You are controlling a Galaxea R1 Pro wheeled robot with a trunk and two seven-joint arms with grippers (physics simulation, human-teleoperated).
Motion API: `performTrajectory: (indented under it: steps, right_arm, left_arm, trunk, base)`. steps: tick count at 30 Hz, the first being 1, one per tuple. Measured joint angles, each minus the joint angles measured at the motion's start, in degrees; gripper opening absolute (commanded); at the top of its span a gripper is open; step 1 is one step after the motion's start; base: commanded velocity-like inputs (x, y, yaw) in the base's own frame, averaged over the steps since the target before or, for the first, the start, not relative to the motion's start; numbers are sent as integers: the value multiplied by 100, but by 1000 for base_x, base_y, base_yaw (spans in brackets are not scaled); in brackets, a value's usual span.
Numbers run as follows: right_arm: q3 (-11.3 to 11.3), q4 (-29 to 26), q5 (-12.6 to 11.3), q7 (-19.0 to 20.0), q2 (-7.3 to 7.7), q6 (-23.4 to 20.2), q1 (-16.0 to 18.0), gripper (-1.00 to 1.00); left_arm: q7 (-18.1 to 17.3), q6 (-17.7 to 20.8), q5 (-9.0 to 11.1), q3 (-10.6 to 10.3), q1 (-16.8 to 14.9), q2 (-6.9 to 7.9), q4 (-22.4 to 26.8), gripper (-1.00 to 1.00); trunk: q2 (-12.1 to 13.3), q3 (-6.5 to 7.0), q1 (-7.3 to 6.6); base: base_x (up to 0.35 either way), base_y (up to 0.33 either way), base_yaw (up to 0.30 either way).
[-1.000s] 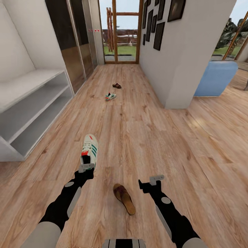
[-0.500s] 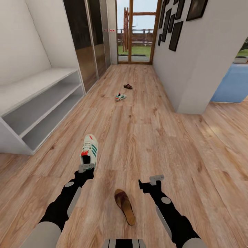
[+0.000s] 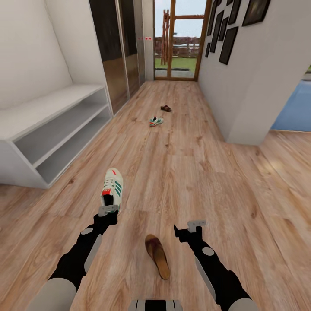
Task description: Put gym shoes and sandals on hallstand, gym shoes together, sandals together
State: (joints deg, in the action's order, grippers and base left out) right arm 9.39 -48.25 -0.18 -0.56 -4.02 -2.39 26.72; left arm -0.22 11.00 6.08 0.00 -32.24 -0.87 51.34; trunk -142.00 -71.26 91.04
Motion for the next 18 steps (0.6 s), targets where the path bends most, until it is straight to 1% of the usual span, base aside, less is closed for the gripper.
performTrajectory:
  steps: [4,8,11,18]
  right_arm:
    - [2,-1,-4,0,3,0,0,100]
    - [-1,-2,-4,0,1,0,-1,100]
    - [-1,-1,-3,0,2,0,1,100]
    - [4,-1,-2,-1,3,0,0,100]
  left_arm:
    - [0,-1,0,0,0,0,-1,-100]
    - [0,-1,0,4,-1,-1,-2,-100]
    - [0,0,0,6,-1,-1,-1,-100]
    - [0,0,0,7,-1,-1,-1,-100]
  trunk:
    - [0,0,1]
    - [0,0,1]
    - [0,0,-1]
    - [0,0,-2]
  base:
    - [-259,-161,194]
    - [-246,-155,48]
    - [-89,-56,11]
    - [-9,-6,1]
